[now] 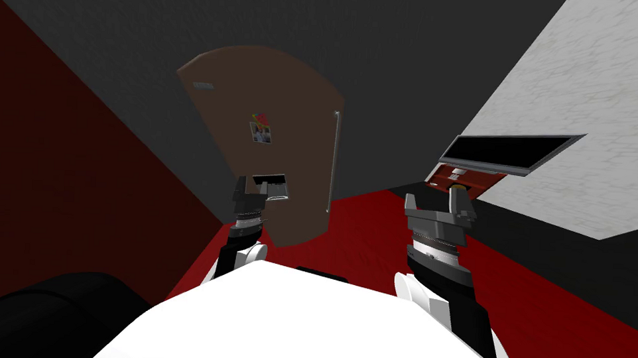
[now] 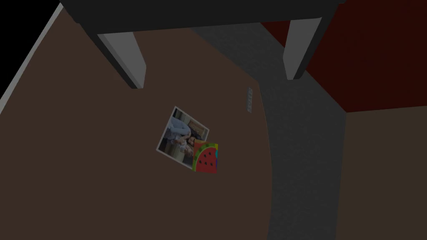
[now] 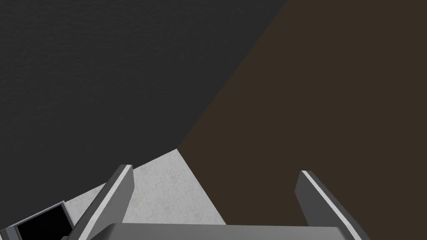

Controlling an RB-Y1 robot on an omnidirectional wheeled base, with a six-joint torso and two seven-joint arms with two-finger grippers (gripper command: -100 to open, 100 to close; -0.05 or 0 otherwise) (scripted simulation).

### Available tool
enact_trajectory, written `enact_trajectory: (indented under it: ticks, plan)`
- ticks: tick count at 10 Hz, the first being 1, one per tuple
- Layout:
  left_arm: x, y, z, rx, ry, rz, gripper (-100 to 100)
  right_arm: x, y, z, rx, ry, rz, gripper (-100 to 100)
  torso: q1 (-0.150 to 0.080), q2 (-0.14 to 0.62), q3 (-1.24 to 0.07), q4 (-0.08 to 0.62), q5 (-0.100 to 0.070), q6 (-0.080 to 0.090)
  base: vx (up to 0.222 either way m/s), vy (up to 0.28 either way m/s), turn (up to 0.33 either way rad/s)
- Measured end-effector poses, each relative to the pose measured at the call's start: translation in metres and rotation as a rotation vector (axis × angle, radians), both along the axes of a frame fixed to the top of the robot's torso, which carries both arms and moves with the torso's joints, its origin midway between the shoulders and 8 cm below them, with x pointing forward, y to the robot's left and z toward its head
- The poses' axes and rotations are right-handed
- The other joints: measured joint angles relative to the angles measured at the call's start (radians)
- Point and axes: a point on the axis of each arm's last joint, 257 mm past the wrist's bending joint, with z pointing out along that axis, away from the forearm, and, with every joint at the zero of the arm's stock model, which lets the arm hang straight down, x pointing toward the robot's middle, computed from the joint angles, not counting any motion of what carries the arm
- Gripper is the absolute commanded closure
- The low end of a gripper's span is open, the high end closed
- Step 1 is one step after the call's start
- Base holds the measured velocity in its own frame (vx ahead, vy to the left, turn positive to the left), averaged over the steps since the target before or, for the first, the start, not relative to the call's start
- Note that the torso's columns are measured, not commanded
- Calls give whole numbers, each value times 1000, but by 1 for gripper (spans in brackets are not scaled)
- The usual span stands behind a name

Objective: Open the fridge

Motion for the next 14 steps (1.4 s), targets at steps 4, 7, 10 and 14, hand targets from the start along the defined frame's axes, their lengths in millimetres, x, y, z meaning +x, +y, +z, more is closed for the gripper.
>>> enact_trajectory:
  ticks: [4, 7, 10, 14]
  plan:
    - [0, 0, 0, 0, 0, 0, 0, 0, 0, 0, 0, 0, 0, 0, 0, 248, -497, 249, 0, 0, 0, 0, 0]
    - [0, 0, 0, 0, 0, 0, 0, 0, 0, 0, 0, 0, 0, 0, 0, 470, -939, 470, 0, 0, 0, 0, 0]
    - [0, 0, 0, 0, 0, 0, -100, 0, 0, 0, 0, 0, 0, 0, 0, 691, -1382, 691, 0, 0, 8, -5, 4]
    - [6, 10, -11, 45, 65, -25, -100, 0, 0, 0, 0, 0, 0, 0, -3, 735, -1477, 737, -1, 0, 78, -90, 21]
